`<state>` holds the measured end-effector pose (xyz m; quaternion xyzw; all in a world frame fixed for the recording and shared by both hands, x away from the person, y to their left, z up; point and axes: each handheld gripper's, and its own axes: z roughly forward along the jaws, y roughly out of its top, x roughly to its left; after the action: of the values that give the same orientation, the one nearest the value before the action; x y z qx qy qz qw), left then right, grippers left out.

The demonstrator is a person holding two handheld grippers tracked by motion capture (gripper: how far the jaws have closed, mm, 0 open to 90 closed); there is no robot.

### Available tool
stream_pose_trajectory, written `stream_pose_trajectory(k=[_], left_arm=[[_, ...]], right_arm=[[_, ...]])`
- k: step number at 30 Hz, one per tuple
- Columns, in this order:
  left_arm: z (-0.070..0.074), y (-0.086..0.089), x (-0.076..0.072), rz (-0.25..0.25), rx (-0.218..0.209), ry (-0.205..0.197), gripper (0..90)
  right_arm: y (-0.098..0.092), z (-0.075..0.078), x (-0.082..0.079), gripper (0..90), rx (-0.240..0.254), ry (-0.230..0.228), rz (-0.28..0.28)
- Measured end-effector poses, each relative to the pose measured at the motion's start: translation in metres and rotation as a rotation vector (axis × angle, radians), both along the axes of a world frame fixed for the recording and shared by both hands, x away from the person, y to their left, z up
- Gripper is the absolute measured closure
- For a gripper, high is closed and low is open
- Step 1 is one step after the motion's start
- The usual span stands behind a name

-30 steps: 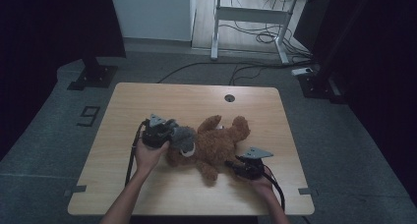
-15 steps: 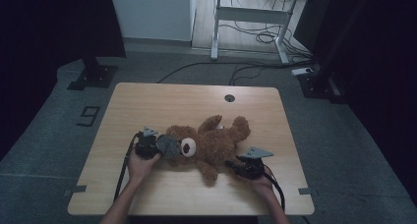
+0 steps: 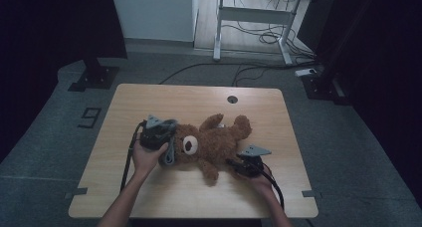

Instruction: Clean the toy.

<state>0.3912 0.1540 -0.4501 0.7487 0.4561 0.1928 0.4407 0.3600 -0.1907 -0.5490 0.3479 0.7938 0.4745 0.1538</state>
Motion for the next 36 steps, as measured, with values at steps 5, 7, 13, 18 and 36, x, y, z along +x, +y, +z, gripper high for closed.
stream_pose_trajectory(k=[5, 7, 13, 18, 36], left_arm=[[0.020, -0.033, 0.016, -0.051, 0.011, -0.032, 78.8], [0.025, -0.049, 0.022, -0.070, 0.019, -0.038, 78.8], [0.027, -0.110, 0.023, -0.194, 0.059, -0.061, 78.8], [0.022, -0.163, 0.014, -0.305, 0.077, -0.066, 78.7], [-0.007, -0.105, 0.029, -0.141, 0.164, 0.011, 79.1]], right_arm=[[0.006, 0.000, 0.010, 66.4, -0.003, -0.010, 0.003], [0.006, 0.000, 0.012, 66.4, 0.000, -0.009, 0.005], [0.008, 0.001, 0.016, 66.4, -0.001, -0.003, 0.001], [0.008, 0.001, 0.014, 66.3, -0.005, -0.007, 0.001], [0.006, 0.000, 0.010, 66.2, -0.005, -0.007, 0.002]])
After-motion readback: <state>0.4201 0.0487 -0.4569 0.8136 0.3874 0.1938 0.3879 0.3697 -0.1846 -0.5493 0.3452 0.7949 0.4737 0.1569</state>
